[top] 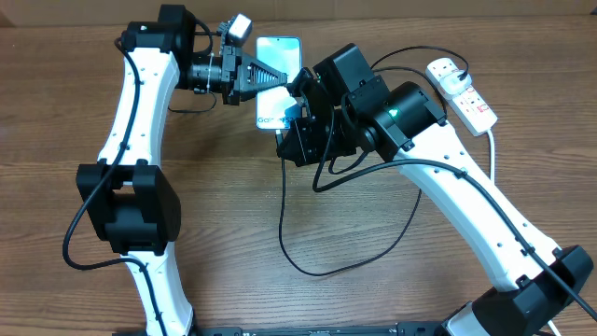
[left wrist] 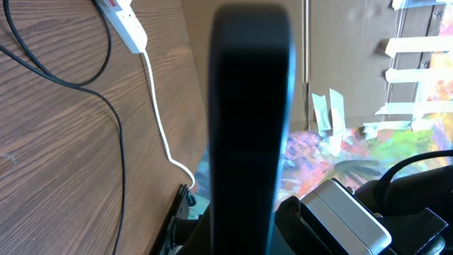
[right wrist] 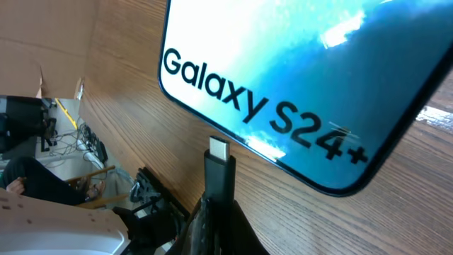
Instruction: Plug charger to phone and switch on socket
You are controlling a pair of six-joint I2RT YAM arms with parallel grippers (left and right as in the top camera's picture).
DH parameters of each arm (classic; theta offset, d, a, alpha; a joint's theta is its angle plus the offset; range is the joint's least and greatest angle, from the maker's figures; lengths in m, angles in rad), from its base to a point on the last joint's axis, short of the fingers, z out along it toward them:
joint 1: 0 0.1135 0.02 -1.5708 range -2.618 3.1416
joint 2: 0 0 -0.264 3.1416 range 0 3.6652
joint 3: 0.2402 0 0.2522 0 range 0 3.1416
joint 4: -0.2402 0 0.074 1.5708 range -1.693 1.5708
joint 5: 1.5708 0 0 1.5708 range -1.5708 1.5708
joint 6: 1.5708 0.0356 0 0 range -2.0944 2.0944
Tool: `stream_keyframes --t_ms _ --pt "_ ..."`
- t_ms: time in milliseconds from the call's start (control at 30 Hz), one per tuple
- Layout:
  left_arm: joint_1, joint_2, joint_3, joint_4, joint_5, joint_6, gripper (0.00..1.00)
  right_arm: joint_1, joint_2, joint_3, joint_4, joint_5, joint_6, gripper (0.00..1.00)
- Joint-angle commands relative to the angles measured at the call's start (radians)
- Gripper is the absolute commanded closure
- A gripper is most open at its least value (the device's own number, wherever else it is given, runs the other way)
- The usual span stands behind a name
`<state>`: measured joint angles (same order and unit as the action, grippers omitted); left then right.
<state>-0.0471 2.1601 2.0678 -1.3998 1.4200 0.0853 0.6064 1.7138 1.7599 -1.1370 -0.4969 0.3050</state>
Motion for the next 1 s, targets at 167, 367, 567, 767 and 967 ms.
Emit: stream_keyframes --t_ms 167,367,567,767,967 --pt "0.001 -0.029 0.011 -0.001 0.052 0.012 0.96 0.000 -0.017 0.008 0.006 0.055 0.063 0.96" --pt "0.001 -0.029 0.011 0.001 0.077 0.011 0.96 0.000 -0.017 0.008 0.007 0.048 0.067 0.96" --pt "0.001 -0.029 0.011 0.001 0.078 0.012 0.96 0.001 -0.017 0.008 0.007 0.042 0.090 0.96" --pt "0.001 -0.029 0.011 0.002 0.077 0.012 0.96 0.001 -0.017 0.008 0.010 0.030 0.089 0.96" --pt "0.001 -0.029 0.011 0.013 0.074 0.012 0.96 0.001 -0.017 0.008 0.022 0.004 0.089 0.96"
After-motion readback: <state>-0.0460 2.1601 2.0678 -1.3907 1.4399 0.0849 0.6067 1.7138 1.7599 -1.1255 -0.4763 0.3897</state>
